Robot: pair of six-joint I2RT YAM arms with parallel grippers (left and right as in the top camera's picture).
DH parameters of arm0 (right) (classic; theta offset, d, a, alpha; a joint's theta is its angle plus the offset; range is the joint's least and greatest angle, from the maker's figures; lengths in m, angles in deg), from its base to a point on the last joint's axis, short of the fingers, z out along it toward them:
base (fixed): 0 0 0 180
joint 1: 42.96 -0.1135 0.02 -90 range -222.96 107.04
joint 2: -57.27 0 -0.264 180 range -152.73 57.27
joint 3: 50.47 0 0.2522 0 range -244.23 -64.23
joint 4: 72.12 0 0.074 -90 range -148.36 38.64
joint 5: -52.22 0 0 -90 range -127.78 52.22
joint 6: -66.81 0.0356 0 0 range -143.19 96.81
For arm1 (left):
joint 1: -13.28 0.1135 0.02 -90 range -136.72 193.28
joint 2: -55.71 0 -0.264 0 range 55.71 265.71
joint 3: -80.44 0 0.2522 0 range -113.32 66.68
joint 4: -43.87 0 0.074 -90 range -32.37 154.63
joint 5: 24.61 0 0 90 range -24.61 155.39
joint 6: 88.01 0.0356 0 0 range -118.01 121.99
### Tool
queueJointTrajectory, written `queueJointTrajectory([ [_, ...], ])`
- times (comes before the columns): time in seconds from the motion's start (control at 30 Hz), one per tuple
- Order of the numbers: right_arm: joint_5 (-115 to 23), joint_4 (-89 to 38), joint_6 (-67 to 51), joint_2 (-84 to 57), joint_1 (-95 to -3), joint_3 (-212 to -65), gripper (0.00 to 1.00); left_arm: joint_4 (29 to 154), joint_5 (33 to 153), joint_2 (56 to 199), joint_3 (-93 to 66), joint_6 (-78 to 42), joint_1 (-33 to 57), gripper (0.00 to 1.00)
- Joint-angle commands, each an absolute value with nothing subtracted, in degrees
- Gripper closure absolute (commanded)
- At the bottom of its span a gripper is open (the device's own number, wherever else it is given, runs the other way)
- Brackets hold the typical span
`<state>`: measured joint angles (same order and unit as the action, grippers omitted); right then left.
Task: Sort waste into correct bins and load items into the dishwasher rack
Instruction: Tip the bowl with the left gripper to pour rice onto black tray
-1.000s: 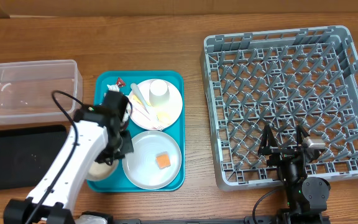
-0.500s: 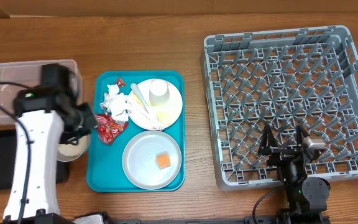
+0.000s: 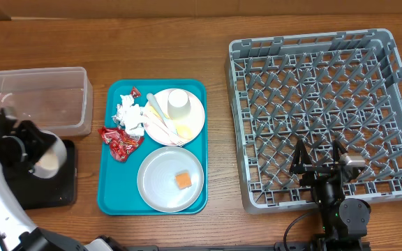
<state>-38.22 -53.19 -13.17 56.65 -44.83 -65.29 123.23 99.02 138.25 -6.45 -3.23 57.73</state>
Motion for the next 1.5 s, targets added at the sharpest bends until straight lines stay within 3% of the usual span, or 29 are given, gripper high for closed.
queueJointTrajectory([
  [0.0, -37.85, -53.54, -13.61, 57.11, -44.50, -64.70, 0.00, 121.59, 113.16, 137.79, -6.49, -0.76, 61.77, 0.96],
  [0.23, -37.85, -53.54, -13.61, 57.11, -44.50, -64.70, 0.00, 120.17, 114.28, 137.77, -4.92, -0.10, 64.92, 0.96],
  [0.67, -37.85, -53.54, -13.61, 57.11, -44.50, -64.70, 0.00, 106.62, 121.29, 137.79, 9.93, -0.17, 73.36, 0.96],
  [0.93, -37.85, -53.54, -13.61, 57.11, -44.50, -64.70, 0.00, 98.27, 132.33, 137.84, 16.57, 2.04, 80.09, 0.96],
  [1.27, -37.85, -53.54, -13.61, 57.11, -44.50, -64.70, 0.00, 89.13, 143.85, 137.84, 20.68, 2.06, 80.92, 0.96],
  [1.47, -37.85, -53.54, -13.61, 57.11, -44.50, -64.70, 0.00, 87.87, 144.53, 137.84, 20.70, 2.02, 80.92, 0.96],
])
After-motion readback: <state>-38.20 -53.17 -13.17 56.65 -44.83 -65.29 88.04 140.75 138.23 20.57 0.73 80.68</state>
